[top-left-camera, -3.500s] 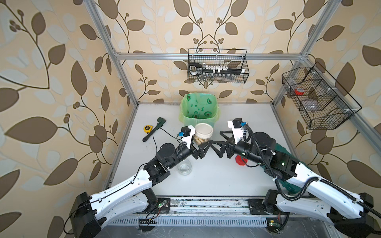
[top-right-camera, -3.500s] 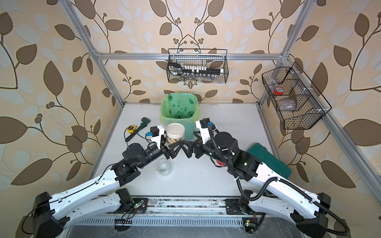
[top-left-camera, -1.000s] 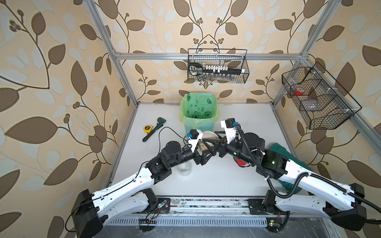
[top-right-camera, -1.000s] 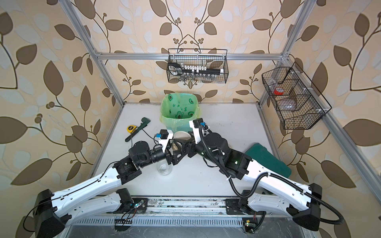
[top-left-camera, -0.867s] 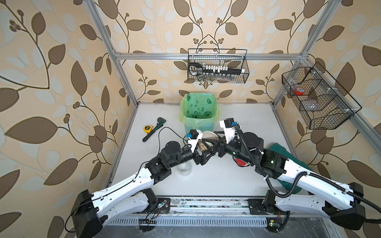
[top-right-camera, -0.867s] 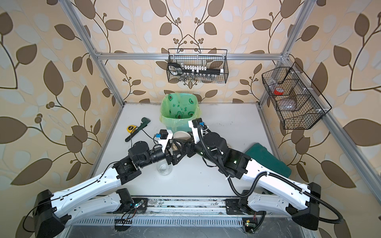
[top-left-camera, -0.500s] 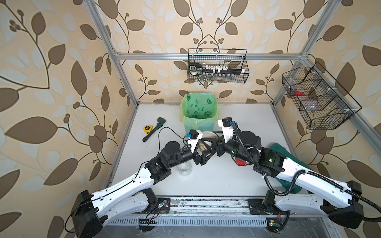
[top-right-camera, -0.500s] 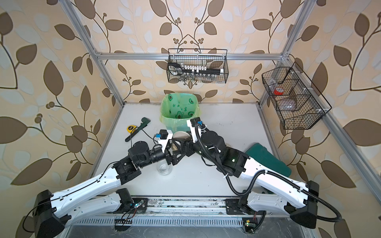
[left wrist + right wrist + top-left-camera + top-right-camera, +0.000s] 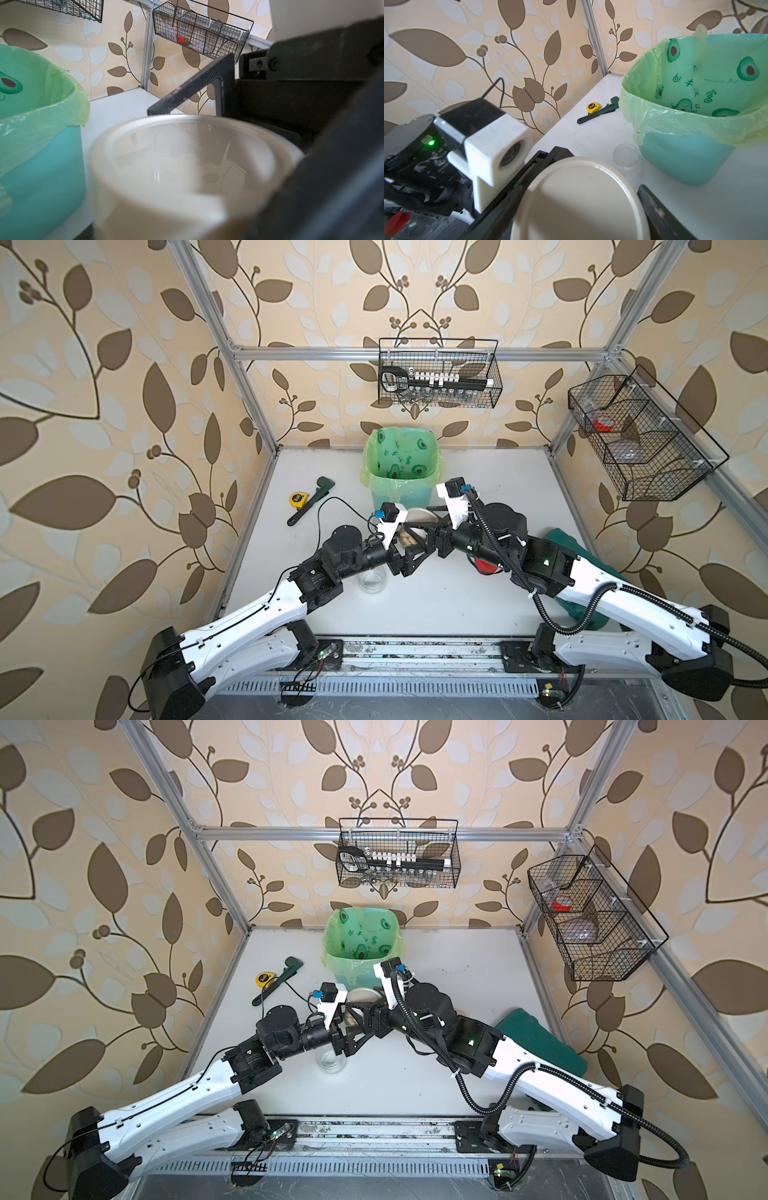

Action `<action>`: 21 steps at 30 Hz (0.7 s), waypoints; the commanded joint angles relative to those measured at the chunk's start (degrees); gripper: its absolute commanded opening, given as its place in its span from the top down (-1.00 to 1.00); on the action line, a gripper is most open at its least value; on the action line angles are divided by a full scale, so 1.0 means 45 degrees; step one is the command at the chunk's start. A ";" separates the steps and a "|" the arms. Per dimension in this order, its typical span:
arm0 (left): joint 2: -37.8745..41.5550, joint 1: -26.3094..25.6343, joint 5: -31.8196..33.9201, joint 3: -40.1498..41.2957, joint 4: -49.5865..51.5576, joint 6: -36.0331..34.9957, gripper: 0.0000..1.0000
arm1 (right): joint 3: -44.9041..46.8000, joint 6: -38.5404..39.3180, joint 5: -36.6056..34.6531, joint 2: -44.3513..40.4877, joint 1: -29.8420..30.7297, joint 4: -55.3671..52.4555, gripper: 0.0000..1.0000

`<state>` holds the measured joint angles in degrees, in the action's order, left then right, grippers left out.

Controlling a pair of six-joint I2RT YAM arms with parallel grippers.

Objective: Empty moldy peanuts from jars
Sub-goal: Unscrew the lid from the jar.

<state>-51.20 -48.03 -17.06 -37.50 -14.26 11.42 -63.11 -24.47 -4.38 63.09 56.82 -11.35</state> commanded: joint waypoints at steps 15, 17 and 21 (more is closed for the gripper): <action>0.0109 0.0009 -0.2499 -0.0672 -0.1238 0.0340 1.00 | -0.0241 0.0830 0.9209 -0.0346 -0.2555 0.0963 0.48; 0.0016 0.0009 -0.2664 -0.0680 -0.1443 0.0336 1.00 | -0.0584 0.1080 1.0069 -0.0156 -0.2753 0.0632 0.49; -0.0182 0.0019 -0.3029 -0.0701 -0.1868 0.0335 1.00 | -0.1380 0.1710 1.2025 0.0415 -0.3336 -0.0028 0.48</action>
<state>-51.18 -47.92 -26.11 -38.50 -15.94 14.87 -65.08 -17.87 34.63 63.55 41.98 -12.36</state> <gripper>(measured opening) 0.819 0.773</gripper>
